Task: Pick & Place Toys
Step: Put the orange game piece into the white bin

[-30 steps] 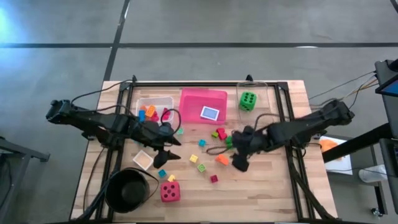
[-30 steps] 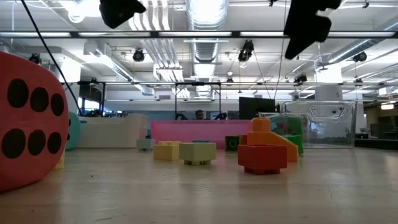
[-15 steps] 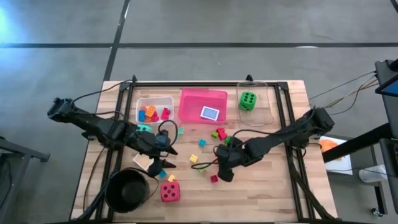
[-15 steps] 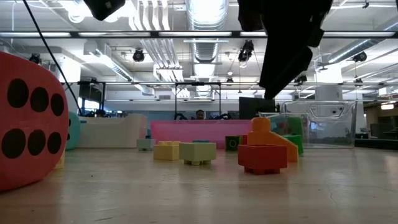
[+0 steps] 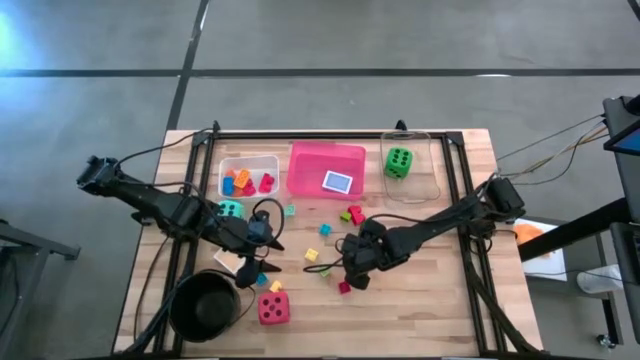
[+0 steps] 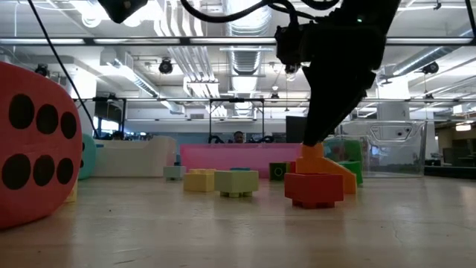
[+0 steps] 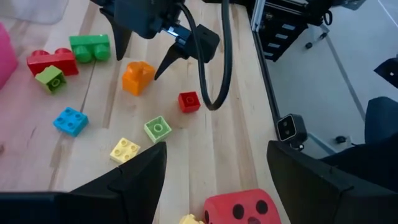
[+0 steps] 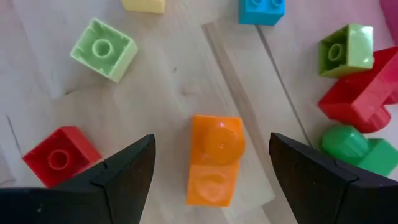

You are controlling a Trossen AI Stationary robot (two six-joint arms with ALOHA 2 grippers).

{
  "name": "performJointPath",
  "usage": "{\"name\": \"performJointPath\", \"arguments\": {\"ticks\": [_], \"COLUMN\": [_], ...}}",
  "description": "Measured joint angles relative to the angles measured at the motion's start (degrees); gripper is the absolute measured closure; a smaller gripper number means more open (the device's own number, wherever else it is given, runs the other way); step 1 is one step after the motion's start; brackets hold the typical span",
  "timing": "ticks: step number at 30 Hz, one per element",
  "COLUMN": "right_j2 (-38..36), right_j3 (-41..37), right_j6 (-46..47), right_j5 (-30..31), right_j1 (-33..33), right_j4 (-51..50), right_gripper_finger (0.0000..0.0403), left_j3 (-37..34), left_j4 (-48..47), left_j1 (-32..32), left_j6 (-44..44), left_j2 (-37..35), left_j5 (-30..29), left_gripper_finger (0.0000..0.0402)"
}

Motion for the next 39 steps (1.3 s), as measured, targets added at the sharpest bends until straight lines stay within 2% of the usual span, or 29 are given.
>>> {"name": "performJointPath", "arguments": {"ticks": [19, 22, 34, 39], "right_j2": [3.34, 3.47, 3.44, 3.36], "right_j3": [-1.98, -2.16, -5.25, -5.61], "right_j6": [-0.99, -1.17, -0.97, -0.97], "right_j5": [-1.96, -1.98, -1.39, -1.37], "right_j1": [-0.24, -0.35, -0.55, -0.55], "right_j4": [2.43, 2.94, 3.77, 4.50], "right_gripper_finger": [0.0103, 0.0126, 0.0264, 0.0273], "left_j3": [-0.14, -0.14, -0.14, -0.14], "left_j4": [-0.02, -0.02, 0.00, 0.00], "left_j1": [-0.20, -0.26, -0.24, -0.24], "left_j6": [0.90, 0.54, -1.32, -1.60], "left_j2": [0.00, 0.00, 0.00, 0.00], "left_j5": [0.08, 0.22, 0.22, 0.22], "left_gripper_finger": [0.0123, 0.0123, 0.0123, 0.0123]}}
